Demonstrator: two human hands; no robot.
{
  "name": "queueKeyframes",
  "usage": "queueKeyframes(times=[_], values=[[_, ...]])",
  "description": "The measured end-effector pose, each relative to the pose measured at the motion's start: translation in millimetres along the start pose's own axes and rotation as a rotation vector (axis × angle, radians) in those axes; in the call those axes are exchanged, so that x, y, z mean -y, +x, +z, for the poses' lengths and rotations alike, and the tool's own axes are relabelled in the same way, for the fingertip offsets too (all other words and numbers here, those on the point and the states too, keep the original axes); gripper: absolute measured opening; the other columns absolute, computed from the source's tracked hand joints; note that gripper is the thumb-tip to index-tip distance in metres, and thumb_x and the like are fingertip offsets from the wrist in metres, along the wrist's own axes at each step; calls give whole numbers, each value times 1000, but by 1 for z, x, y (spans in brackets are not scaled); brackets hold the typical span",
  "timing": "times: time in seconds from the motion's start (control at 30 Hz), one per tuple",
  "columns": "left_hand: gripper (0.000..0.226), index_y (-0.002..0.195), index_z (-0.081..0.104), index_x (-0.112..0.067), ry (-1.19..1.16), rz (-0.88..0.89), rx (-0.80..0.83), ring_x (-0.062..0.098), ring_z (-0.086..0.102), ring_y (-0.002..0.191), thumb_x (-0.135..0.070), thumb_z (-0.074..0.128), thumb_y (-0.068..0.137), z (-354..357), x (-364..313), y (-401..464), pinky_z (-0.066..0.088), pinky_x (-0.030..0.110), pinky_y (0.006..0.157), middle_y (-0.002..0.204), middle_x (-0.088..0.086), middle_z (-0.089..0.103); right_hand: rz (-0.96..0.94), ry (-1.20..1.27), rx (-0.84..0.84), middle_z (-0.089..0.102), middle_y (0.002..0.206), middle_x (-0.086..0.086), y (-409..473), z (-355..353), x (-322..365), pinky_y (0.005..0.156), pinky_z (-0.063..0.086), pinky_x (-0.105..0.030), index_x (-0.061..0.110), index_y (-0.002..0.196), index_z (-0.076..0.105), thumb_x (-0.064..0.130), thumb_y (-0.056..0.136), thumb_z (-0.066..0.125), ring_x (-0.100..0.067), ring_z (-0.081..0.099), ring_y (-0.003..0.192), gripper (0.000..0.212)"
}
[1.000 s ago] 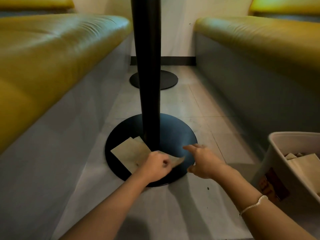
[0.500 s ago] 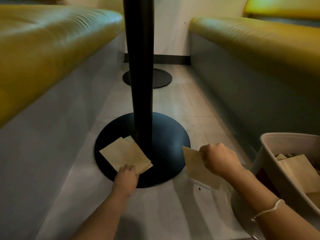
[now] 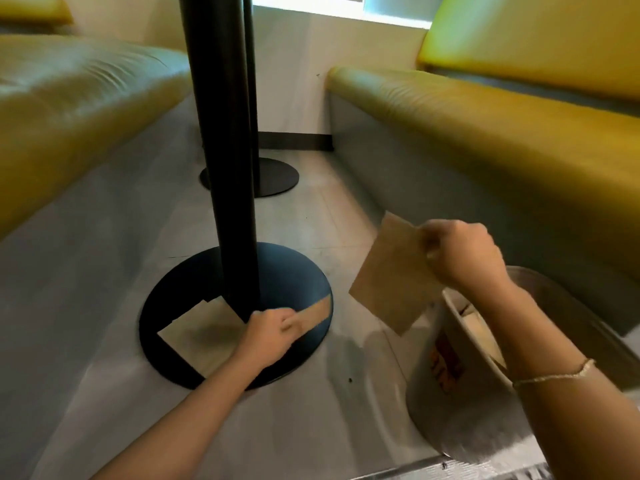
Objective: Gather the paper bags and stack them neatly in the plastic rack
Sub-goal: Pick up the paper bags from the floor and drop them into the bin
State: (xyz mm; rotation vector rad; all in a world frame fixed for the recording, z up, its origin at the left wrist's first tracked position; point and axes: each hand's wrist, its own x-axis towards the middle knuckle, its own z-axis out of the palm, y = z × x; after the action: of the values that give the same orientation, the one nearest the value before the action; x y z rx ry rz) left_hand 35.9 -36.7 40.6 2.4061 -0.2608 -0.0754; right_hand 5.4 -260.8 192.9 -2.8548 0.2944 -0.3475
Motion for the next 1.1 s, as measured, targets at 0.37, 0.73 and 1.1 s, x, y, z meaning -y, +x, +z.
queueKeyframes(times=[0.37,0.73,1.1], values=[[18,107,62,-13,-361,455,-366,6,50,72,-16,54,91,-56,-239,-8,39,0,51,95,-4,62,357,-245,-185,63,109,-17,-13,-126,-96,74,55,-42,21,111,67,6,86,50,-36,61,92,33],[43,133,33,-19,-226,274,120,28,55,109,-15,50,94,35,-263,-11,55,37,84,130,11,50,420,-52,636,61,103,-2,-22,-11,-151,80,46,-30,17,107,60,29,89,59,-18,57,93,21],[38,122,59,-16,-149,291,456,23,58,104,-40,49,94,76,-263,2,49,32,89,113,4,62,331,-55,94,47,138,-14,-2,-76,-104,92,45,-35,10,141,38,34,86,65,-31,49,121,65]])
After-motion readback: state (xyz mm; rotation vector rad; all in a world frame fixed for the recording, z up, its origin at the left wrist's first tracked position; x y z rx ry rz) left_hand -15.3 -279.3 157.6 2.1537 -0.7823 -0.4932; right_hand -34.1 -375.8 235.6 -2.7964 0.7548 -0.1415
